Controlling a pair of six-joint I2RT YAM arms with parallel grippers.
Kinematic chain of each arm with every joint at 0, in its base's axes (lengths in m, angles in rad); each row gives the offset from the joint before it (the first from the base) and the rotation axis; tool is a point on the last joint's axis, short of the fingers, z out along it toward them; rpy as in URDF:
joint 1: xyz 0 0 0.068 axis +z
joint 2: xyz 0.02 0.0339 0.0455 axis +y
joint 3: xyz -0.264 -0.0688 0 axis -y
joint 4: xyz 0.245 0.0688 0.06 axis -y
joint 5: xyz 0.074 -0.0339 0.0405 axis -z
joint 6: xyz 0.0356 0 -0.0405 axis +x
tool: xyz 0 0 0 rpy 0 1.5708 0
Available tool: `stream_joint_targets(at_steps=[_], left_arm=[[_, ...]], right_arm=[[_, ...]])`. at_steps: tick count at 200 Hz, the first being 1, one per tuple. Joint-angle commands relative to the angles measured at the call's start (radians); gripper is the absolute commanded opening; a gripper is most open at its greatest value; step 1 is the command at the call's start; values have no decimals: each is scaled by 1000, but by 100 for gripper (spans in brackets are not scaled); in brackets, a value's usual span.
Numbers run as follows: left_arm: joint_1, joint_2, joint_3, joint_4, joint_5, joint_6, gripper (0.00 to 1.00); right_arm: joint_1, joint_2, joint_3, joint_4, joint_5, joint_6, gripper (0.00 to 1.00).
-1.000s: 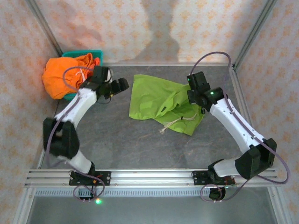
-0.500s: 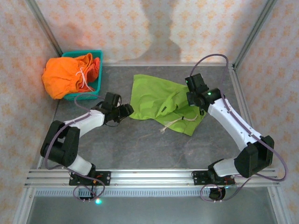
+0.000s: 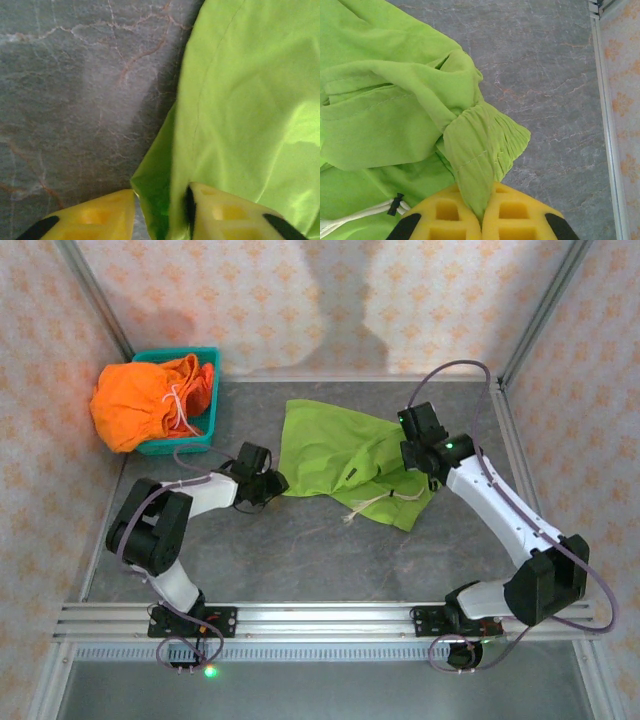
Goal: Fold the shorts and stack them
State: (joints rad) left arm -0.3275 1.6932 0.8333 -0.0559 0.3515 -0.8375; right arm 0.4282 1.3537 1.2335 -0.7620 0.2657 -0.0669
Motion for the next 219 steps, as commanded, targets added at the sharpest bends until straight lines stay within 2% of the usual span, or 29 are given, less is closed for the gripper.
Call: stream_joint_targets(at_steps=[1,24,57,98,140,219], left_arm=[[-7,13,42,-10,-32,22,24],[-7,3,68,-35,-41,43,0],[-2,-83,127,-113,-81,88,0],[47,-238,357,-310,-127,174,0],[118,-302,723,-500,-133,251,0],[160,-179,1511,-755,-176,337,0]], right_arm=[[-6,-28,-12,19,25,5,0],[-7,-29,-16,27,26,8,0],[-14,-48,-10,35,13,12,0],[-16,-113,21,35,-1,-2,0],[-17,-249,74,47,-70,-13,0],[-16,-479,238,109,-434,-16,0]])
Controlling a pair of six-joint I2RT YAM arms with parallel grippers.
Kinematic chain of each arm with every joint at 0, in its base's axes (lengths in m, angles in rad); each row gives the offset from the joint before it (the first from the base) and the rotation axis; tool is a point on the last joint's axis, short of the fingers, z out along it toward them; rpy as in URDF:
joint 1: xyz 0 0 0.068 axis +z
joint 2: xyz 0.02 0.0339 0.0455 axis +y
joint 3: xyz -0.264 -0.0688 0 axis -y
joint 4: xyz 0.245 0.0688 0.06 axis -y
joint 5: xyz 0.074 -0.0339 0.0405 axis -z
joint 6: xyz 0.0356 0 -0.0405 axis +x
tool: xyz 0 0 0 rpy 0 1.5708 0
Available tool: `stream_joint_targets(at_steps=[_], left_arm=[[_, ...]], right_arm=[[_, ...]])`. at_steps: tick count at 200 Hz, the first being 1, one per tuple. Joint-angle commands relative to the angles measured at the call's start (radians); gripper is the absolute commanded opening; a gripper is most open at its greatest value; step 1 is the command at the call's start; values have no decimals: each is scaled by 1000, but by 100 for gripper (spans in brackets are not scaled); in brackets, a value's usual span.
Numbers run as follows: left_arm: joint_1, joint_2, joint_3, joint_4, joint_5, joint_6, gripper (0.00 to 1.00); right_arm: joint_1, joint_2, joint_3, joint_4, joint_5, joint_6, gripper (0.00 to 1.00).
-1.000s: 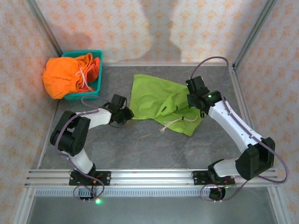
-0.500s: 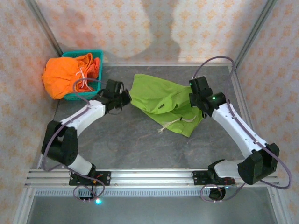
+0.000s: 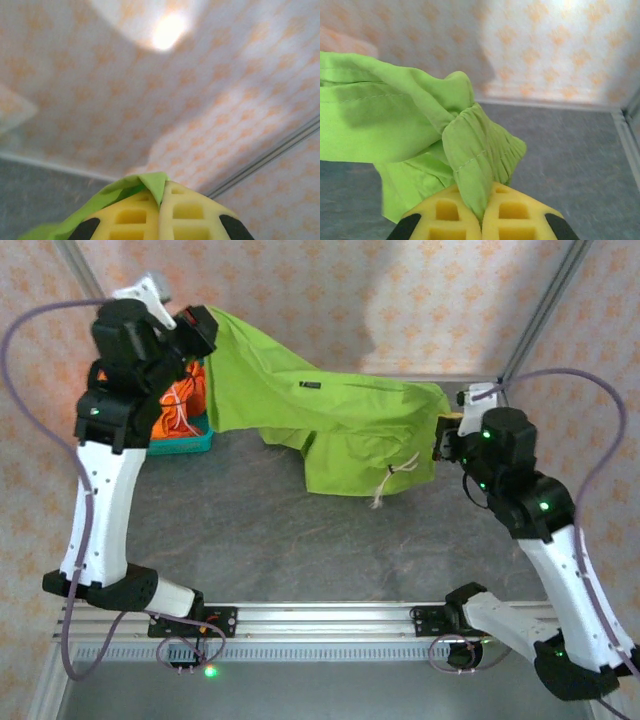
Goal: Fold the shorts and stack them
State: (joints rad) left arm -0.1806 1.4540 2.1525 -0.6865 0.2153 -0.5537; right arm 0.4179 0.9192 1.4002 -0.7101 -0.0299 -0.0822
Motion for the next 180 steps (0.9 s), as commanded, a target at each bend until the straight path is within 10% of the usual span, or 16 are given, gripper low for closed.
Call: stream_joint_targets(at_steps=[1,66,148,180], left_arm=[[13,63,202,-128,-40,54,0],[27,138,525,-88,-87,25,0],[29,524,523,-24,-54,64,0],[3,762,544,71,-31,79,0]], right_arm=[[-6,-46,74,58,-143,1,0],[-6,-102,185,127,-278,90,0],[-7,45,-84,63,306,45,0],[-95,200,-198,186,339,3,0]])
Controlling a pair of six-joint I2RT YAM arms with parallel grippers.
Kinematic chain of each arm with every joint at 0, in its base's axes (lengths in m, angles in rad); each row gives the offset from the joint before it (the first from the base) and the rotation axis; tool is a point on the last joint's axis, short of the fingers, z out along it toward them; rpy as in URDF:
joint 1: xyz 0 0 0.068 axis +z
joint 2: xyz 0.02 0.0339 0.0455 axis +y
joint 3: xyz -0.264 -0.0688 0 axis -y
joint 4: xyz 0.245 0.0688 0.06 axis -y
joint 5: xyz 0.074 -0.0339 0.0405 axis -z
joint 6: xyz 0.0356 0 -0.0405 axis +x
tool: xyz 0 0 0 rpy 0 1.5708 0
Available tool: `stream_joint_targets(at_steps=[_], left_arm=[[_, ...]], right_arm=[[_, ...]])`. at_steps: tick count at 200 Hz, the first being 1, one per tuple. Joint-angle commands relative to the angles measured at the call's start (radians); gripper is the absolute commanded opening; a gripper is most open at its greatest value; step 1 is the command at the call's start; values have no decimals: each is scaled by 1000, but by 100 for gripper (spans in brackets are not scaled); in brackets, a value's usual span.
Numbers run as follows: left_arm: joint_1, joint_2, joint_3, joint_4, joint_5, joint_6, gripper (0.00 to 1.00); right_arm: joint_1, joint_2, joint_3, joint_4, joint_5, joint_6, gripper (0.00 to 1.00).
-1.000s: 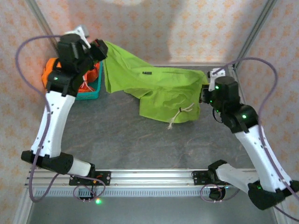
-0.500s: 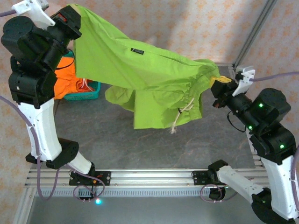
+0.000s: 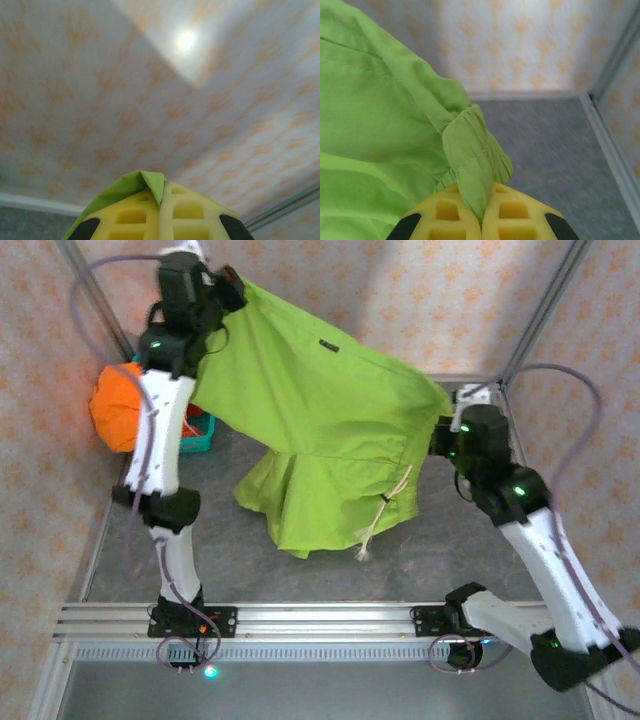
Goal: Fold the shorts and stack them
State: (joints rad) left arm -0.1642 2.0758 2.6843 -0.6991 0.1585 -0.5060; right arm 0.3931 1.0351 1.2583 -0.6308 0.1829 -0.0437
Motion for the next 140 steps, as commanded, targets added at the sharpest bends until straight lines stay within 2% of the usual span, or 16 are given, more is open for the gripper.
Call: stream_joint_targets(at_steps=[1,7,11,17,32,46,52,58,72,84,98,117,140], left_arm=[[-14,149,14,85,28,31,0],[-20,197,34,93,42,30,3],[-23,230,47,98,50,31,10],[-26,277,75,98,60,30,25],[-25,372,140,81,91,9,65],[-16,396,176,36,114,3,78],[-14,383,174,11,122,15,82],[-15,363,170,-25,125,32,85],[-24,283,106,-94,112,74,89],[-29,171,-31,-103,126,97,90],[-32,4,-326,-41,151,103,91],[-31,-228,-723,71,149,88,91],[-31,-424,-1121,210,169,41,90]], right_arm=[[-76,92,-56,110,124,-34,0],[-106,127,-61,133,112,-26,0],[-127,141,-61,149,103,-20,0],[-166,197,-56,171,81,-9,0],[-244,320,5,186,21,13,21],[-304,452,126,130,-4,47,46],[-326,500,186,87,-15,64,57],[-345,542,240,51,-24,80,63],[-369,582,316,2,-50,110,69],[-373,562,316,7,-70,140,71],[-373,507,270,20,-137,190,73],[-373,407,153,52,-295,278,75],[-367,281,-26,116,-494,380,76]])
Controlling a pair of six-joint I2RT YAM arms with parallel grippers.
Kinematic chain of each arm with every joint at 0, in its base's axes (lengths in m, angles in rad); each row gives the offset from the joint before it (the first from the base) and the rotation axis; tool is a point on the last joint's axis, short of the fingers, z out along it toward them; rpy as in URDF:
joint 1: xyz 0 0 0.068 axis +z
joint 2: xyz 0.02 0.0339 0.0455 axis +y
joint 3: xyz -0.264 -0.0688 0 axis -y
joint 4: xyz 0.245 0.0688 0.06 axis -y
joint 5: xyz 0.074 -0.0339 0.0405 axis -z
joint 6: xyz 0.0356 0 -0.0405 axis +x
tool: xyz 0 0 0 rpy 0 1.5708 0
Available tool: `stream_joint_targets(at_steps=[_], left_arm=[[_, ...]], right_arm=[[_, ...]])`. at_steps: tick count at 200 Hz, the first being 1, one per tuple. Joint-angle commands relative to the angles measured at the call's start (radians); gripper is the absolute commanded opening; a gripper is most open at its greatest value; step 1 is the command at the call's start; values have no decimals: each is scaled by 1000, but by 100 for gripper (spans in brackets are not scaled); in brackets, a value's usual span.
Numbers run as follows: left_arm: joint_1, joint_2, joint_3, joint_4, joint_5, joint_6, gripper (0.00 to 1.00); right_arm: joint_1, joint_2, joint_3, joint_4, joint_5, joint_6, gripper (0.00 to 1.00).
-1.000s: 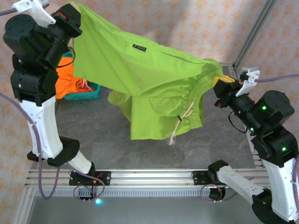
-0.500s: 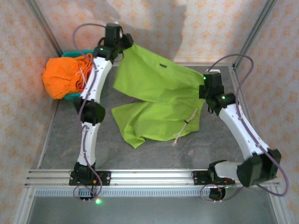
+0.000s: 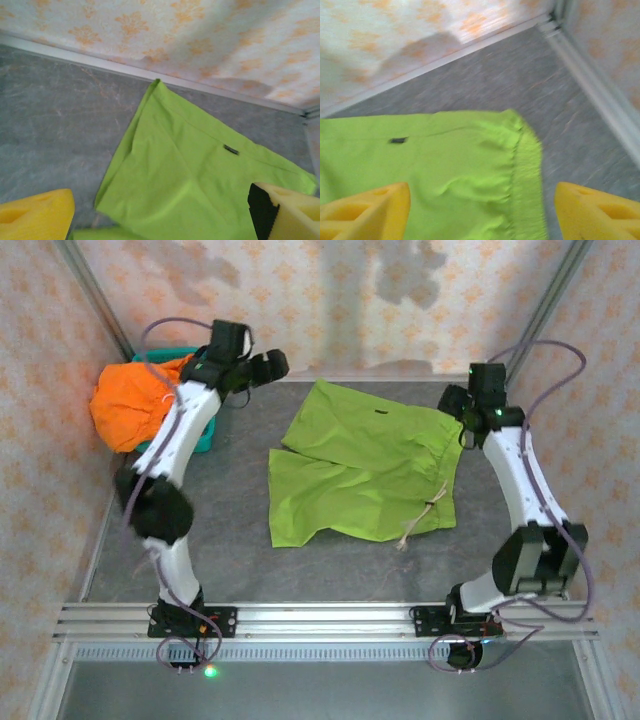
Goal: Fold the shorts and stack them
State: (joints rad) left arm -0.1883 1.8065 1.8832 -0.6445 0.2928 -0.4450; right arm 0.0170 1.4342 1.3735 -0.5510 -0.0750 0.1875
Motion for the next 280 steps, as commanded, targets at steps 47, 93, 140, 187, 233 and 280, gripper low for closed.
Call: stream_joint_targets(at_steps=[47,93,140,187,233,280], left_arm=[[-24,-206,-727,332,86,-84,83],[-47,-74,-809,419,102,-115,77],[-50,3,-762,419,89,-109,61],[-54,29,-730,396,85,-104,46],[-57,34,-731,387,89,-103,20],[-37,-1,-635,302,30,-61,0]], right_arm=[[45,-292,-396,52,-377,223,78],[59,-339,-561,71,-406,262,79],[61,-343,-653,91,-398,264,79],[61,-331,-679,88,-371,241,79],[61,-320,-688,82,-354,226,79],[61,-321,-708,59,-273,233,79]])
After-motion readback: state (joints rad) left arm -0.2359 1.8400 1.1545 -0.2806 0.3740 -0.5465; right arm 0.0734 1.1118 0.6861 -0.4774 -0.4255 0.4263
